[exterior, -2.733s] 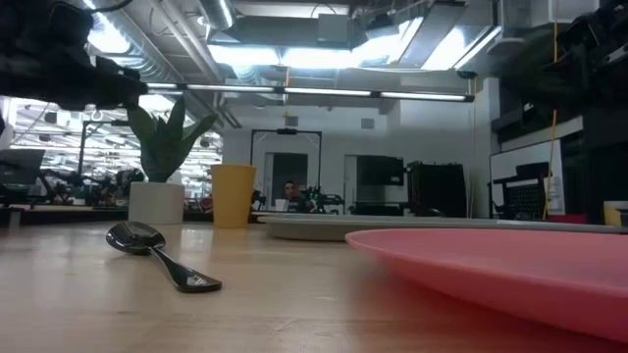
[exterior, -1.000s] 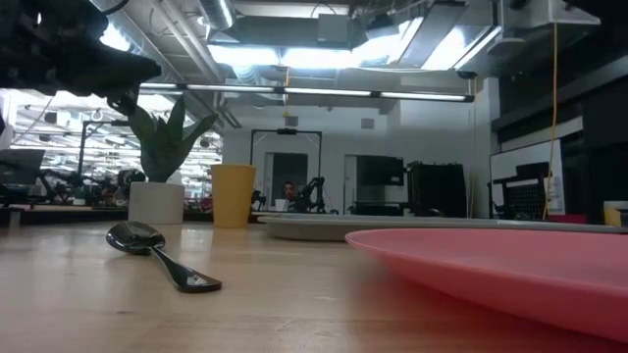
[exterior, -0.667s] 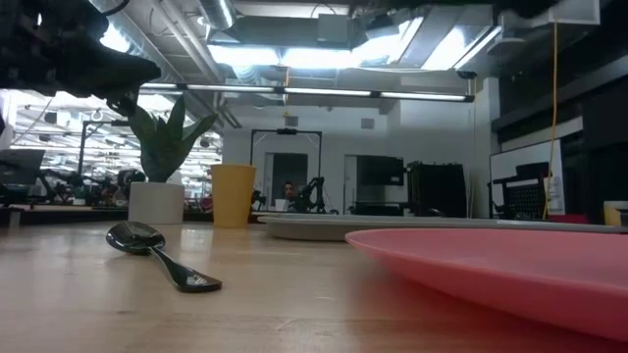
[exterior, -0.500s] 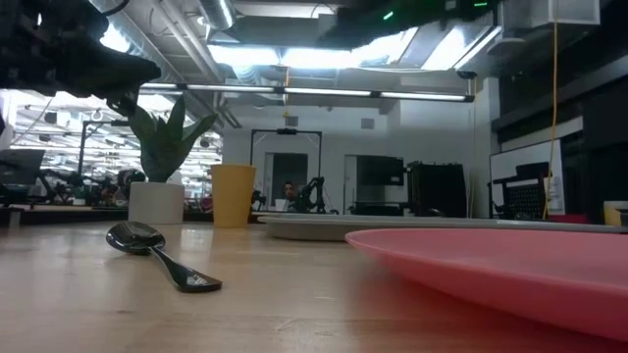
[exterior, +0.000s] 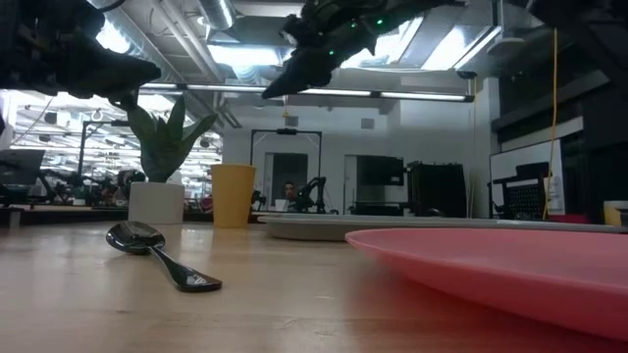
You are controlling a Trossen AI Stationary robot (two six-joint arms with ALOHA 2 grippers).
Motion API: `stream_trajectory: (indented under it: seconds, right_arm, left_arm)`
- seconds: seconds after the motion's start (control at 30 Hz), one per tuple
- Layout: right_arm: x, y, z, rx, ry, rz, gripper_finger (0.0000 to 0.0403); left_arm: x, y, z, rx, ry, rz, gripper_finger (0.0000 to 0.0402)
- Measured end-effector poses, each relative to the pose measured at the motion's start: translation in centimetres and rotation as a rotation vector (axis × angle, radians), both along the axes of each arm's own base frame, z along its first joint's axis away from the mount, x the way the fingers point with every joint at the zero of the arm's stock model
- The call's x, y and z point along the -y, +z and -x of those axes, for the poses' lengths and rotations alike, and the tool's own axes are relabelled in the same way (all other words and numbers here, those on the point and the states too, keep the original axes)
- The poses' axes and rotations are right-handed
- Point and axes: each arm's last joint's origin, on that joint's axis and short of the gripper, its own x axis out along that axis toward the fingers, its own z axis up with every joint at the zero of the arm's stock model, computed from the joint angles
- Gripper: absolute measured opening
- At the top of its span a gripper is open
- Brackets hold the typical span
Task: Pick and place plate/cup/fork/spoon on tray
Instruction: Put the yellow cup on the gray serving tray
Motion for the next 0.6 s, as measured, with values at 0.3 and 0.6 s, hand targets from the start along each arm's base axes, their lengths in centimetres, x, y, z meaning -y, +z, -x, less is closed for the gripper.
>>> stream_trajectory:
  seconds: [0.3,0.6]
  right_arm:
    - [-0.8,-2.9,-1.9,-0.045,0.013,-0.007,0.0011]
    - [-1.7,-3.0,-2.8,0.002,0.028,0.017,0.0064]
  left_arm:
    - [0.0,0.0,0.0,-0.001,0.0,0.0,0.0027]
    - [0.0,0.0,0.0,-0.003,0.0,-0.001,0.0027]
